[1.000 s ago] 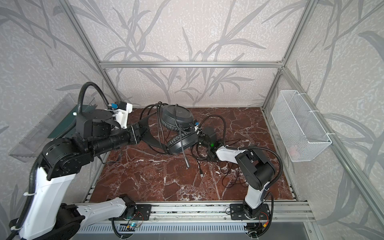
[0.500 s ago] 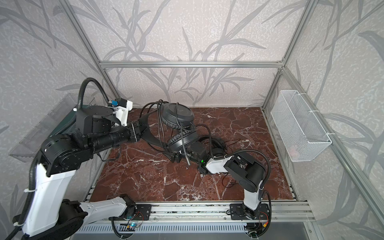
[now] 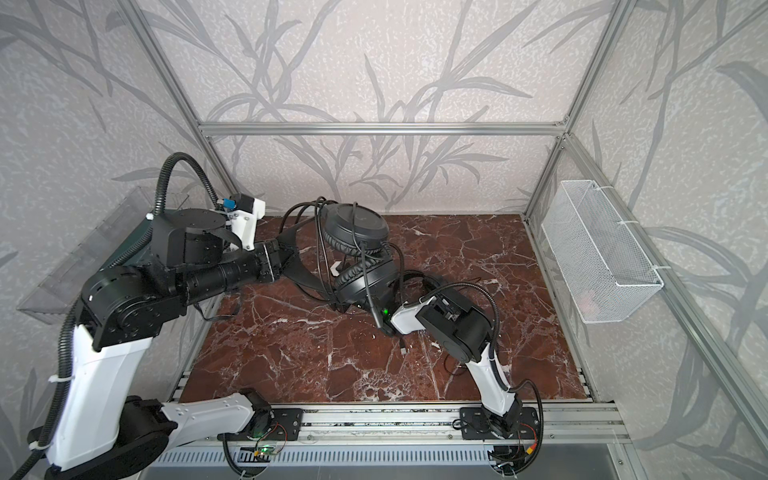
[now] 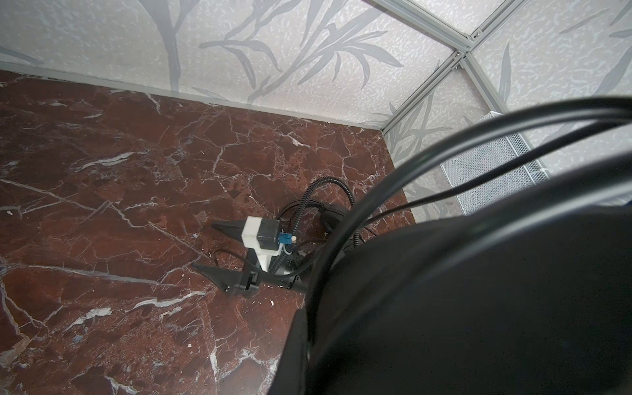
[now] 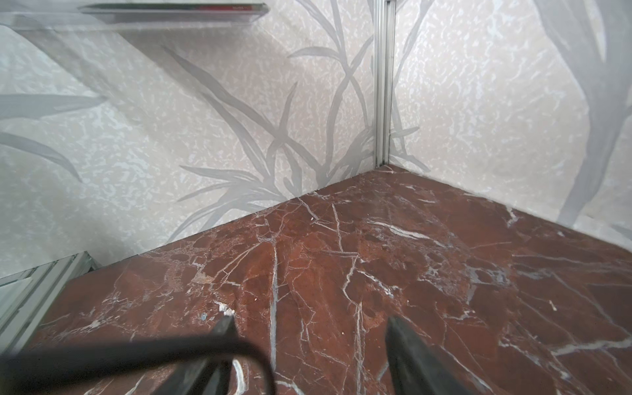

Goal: Wrap the headphones

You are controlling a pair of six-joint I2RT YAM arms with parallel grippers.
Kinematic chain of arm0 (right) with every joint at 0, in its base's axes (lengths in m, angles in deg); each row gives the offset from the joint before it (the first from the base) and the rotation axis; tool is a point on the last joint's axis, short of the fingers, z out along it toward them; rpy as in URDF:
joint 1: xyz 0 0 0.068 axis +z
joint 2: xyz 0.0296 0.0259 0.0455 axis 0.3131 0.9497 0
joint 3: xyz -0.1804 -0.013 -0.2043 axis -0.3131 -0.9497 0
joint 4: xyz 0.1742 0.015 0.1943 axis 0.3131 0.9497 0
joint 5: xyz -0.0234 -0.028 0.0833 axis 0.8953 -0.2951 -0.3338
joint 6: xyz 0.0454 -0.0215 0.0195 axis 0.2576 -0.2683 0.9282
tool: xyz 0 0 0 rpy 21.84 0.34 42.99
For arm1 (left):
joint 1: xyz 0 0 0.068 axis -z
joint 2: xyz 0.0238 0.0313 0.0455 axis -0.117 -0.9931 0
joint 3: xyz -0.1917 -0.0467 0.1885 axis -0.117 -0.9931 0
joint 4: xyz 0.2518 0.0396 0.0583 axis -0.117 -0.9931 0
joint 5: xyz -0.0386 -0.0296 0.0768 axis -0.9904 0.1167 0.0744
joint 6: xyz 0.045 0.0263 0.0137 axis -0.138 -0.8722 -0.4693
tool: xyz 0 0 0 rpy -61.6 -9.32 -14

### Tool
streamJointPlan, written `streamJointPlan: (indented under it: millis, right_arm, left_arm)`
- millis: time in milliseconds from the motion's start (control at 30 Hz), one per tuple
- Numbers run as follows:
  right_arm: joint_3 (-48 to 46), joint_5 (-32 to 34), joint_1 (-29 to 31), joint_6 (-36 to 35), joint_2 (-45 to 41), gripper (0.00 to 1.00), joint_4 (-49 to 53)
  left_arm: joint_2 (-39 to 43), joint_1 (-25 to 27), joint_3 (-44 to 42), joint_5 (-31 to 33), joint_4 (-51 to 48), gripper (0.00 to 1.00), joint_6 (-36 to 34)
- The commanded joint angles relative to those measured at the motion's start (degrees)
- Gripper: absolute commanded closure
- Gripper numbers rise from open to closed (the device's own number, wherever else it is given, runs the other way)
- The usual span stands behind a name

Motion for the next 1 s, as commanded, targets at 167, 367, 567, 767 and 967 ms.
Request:
streamJointPlan:
  millis: [167,367,567,767,967]
  right_arm:
    - [-0.3,3.5,0.0,-0.6,2.7,0.85,1.8]
    - [-12.4,6.2,0.9,1.1,-2.2,1.00,-5.6]
    - [-26.5,14.6,4.6,-1.1,-13.4,1.00,-6.4]
    - [-34.7,21.0,10.6,-3.0,-22.1,1.00,-4.2]
    - [-37.8,26.8,21.0,-6.1,-29.6,1.00,3.1]
  left_arm:
    - [-0.8,0.0,3.5,2.7,1.9,1.00,0.9]
    - [-3.5,-4.9,5.9,7.1,-0.1,1.00,-1.5]
    - [-6.7,-16.0,5.9,3.8,0.3,1.00,-2.0]
    - [-9.1,-18.9,5.4,4.7,2.7,1.00,-1.6]
    - [-12.3,-25.8,4.4,3.8,4.1,1.00,-0.7]
